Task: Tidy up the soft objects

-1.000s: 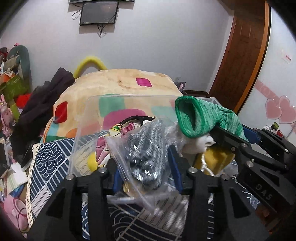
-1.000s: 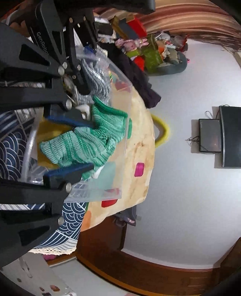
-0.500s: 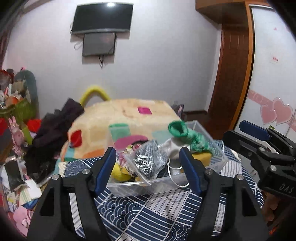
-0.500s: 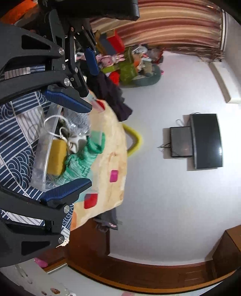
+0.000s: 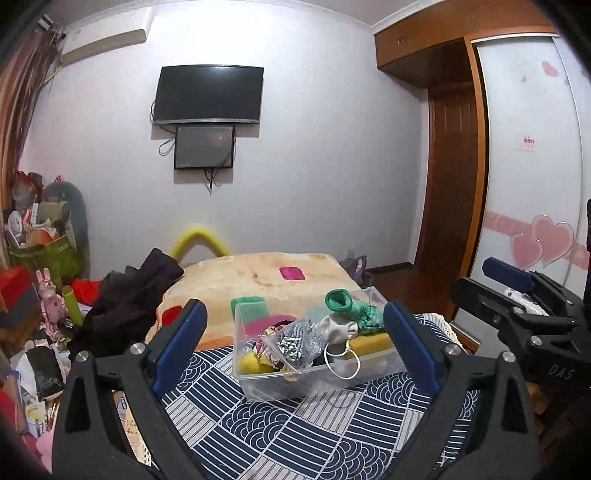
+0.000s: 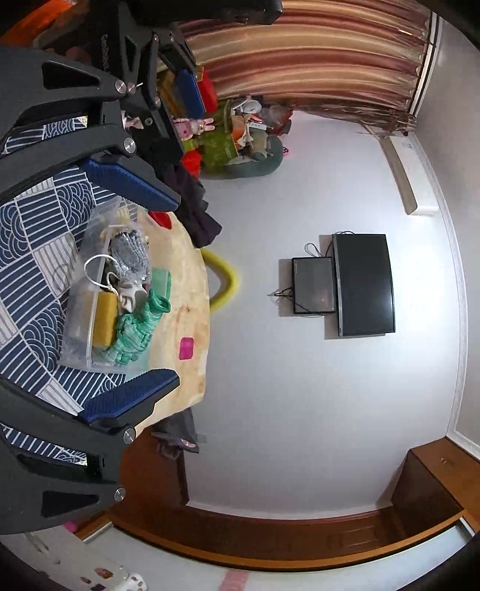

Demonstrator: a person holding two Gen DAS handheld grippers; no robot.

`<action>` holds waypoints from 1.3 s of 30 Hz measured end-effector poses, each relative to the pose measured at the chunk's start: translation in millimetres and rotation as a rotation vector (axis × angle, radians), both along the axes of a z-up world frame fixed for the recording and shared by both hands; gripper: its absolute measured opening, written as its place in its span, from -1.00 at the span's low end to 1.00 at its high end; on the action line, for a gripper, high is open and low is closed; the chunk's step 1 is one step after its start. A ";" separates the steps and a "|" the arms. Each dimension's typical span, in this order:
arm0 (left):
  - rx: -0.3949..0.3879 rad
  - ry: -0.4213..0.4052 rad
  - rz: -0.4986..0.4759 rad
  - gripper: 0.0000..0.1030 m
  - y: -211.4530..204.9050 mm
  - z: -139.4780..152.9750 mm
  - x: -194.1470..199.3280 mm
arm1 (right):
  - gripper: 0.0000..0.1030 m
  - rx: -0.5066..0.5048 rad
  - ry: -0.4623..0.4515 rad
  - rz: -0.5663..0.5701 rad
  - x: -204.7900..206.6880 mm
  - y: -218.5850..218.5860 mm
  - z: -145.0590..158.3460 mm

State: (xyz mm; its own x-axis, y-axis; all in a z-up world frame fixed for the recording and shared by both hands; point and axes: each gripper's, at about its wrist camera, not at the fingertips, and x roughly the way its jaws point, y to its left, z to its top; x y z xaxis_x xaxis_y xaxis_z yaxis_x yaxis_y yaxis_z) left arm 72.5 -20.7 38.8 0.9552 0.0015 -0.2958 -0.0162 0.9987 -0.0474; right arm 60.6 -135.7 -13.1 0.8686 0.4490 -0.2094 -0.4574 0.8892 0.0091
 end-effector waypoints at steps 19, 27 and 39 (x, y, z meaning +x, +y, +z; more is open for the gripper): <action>-0.004 -0.021 -0.011 0.96 -5.2 2.9 -18.6 | 0.77 0.016 -0.013 -0.007 -14.6 -6.2 -2.1; -0.007 -0.023 -0.013 0.97 -4.9 4.4 -20.8 | 0.78 0.020 -0.013 -0.005 -15.0 -6.8 -1.6; 0.000 -0.031 -0.019 0.97 -8.7 6.2 -22.2 | 0.82 0.023 -0.021 -0.004 -17.0 -8.7 0.0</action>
State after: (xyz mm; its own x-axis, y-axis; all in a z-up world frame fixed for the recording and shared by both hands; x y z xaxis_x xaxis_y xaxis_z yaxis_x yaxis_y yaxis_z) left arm 50.3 -29.5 45.1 0.9639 -0.0165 -0.2659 0.0040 0.9989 -0.0475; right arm 43.6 -144.5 -13.1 0.8747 0.4497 -0.1807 -0.4539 0.8908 0.0199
